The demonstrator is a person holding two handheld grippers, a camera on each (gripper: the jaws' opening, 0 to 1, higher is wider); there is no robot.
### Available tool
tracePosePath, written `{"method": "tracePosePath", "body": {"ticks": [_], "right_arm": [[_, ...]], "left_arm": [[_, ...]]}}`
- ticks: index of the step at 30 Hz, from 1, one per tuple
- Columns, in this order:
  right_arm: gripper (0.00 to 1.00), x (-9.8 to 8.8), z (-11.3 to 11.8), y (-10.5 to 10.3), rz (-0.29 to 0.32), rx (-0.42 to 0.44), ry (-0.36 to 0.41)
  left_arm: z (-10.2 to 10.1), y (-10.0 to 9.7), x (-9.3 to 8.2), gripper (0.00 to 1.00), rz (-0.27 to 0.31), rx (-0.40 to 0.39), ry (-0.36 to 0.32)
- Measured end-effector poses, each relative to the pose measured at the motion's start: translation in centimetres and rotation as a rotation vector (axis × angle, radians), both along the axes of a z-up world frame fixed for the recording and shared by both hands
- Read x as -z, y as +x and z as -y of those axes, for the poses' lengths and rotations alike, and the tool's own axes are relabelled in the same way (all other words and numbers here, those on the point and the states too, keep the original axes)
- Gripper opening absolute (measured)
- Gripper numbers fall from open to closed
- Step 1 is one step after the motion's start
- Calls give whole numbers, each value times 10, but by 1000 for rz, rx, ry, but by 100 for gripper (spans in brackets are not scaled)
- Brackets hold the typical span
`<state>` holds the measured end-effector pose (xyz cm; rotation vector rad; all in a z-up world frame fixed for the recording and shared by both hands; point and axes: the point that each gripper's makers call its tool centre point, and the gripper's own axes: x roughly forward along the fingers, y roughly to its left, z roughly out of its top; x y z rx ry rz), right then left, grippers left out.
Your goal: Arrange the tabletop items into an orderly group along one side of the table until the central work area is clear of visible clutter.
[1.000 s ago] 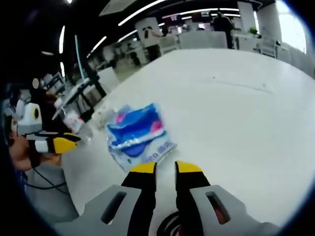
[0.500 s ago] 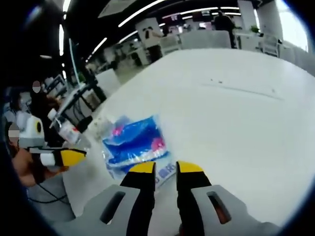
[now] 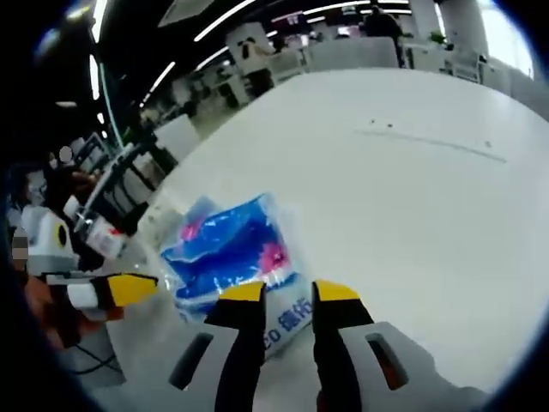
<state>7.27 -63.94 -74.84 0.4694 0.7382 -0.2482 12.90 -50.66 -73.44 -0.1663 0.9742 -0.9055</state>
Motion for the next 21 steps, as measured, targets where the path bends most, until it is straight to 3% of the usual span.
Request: {"method": "tracePosePath", "body": {"ticks": [14, 19, 21], "right_arm": [[17, 7, 8, 18, 0, -31, -52], [3, 8, 8, 22, 6, -36, -66], [2, 8, 6, 25, 11, -50, -70]], "left_arm": [[12, 6, 9, 20, -20, 4, -6], [13, 7, 15, 9, -12, 16, 1], [13, 8, 17, 4, -6, 24, 7]]}}
